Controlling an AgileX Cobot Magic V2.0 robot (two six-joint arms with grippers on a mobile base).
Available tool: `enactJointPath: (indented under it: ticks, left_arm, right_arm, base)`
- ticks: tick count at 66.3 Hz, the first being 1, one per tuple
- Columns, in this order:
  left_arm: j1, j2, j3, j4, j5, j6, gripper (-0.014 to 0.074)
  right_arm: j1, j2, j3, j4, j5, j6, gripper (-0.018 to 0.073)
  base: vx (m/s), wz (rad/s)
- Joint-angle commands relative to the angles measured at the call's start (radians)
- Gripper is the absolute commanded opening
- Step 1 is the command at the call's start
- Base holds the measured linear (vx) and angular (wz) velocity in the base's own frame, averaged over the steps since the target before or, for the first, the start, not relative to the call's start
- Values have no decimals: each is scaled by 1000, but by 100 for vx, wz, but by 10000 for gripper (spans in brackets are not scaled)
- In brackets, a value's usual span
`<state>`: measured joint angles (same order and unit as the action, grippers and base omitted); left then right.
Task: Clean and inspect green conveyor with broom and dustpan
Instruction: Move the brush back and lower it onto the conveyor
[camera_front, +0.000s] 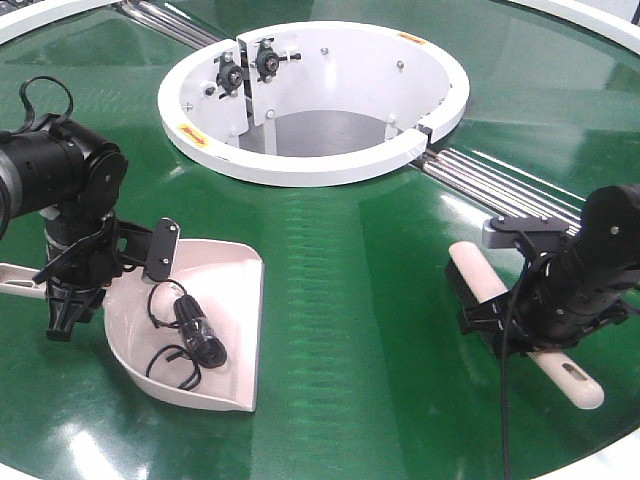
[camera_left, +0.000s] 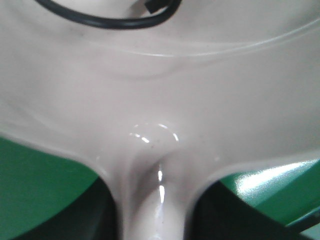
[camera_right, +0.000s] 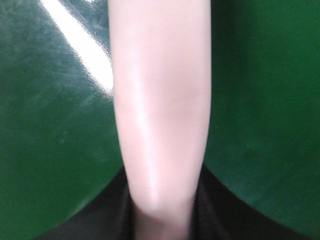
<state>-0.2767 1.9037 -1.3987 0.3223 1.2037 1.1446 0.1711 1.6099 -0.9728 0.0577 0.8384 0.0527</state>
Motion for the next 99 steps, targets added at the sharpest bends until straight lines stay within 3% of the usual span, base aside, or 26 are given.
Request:
enactJointPath:
  ticks: [1,19,74,86,99]
  left_arm:
    - [-9,-47,-29,2,15,0,-6]
    - [-9,-47,-29,2,15,0,-6]
    - [-5,-46,-29,2,-16,0,-6]
    - [-4,-46,-29,-6,29,-85,-5]
    - [-4,-47,-29,-6,46,-88,24]
  right_arm:
    - [-5,-7,-21,6,-22,-9,94]
    - [-5,47,-21,4,-4,-18,153]
    - [-5,49,-21,6,22,-45,181]
    - [-5,49,-22,6,34,-45,203]
    - [-5,49,-22,6,40,-47,284]
  base:
    - [0,0]
    - [0,0]
    - [0,0]
    - [0,0]
    - [0,0]
